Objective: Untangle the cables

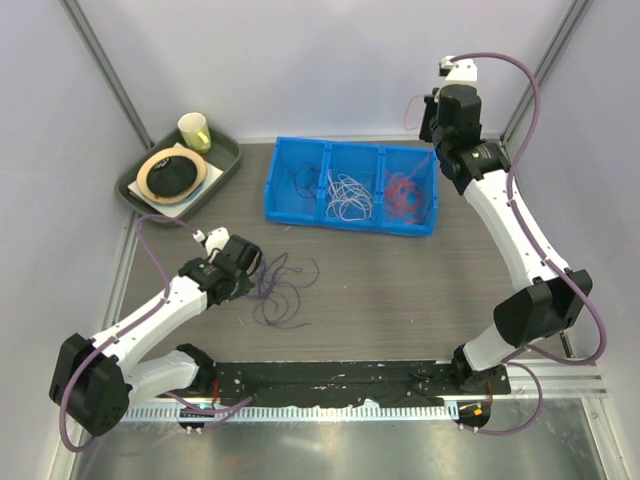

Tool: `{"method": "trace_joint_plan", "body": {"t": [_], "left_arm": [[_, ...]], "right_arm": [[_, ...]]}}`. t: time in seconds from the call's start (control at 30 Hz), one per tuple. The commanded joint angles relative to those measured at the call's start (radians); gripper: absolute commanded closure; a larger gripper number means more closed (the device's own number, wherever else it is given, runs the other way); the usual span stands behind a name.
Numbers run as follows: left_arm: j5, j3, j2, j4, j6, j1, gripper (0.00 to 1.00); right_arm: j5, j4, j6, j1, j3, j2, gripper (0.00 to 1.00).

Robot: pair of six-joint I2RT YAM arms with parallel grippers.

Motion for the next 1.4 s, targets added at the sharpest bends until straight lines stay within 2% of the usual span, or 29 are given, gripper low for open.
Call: {"method": "trace_joint_plan", "body": {"t": [0.0,0.27,0.47,0.77,0.8,0.87,0.93,1.03,1.23,1.37], "left_arm": [[0.011,0.029,0.002,0.032,0.018,0.007,1.00],[0.042,0.008,-0.016,0.040,0.038,0.007,1.00],[0.057,0.003,-0.021,0.041,0.040,0.007,1.00],[0.086,-0.005,-0.033,0.035,0.043,0.005,1.00],[0.089,-0.006,-0.034,0.040,0.044,0.007,1.00],[0.105,-0.008,-0.042,0.044,0.047,0.007,1.00],[0.118,-0.011,-0.047,0.058,0.056,0.007,1.00],[0.163,-0.018,-0.050,0.093,0.078,0.007,1.00],[0.267,-0.023,-0.067,0.165,0.113,0.007,1.00],[0.333,-0.023,-0.073,0.214,0.138,0.007,1.00]], "right_arm": [[-0.043,0.108,0.012,0.000,-0.071,0.003,0.99],[0.000,0.198,0.059,0.000,-0.272,0.017,0.99],[-0.031,0.234,0.124,-0.002,-0.366,0.085,0.99],[0.041,0.153,0.229,-0.002,-0.305,0.253,0.98],[0.053,0.134,0.230,-0.002,-0.290,0.264,0.97],[0.066,0.109,0.230,-0.002,-0.264,0.267,0.86],[0.083,0.099,0.233,-0.002,-0.256,0.252,0.70],[0.089,0.082,0.226,-0.002,-0.251,0.205,0.56],[0.074,0.040,0.180,0.001,-0.262,0.062,0.40],[0.061,0.020,0.131,0.062,-0.305,-0.038,0.37]]}}
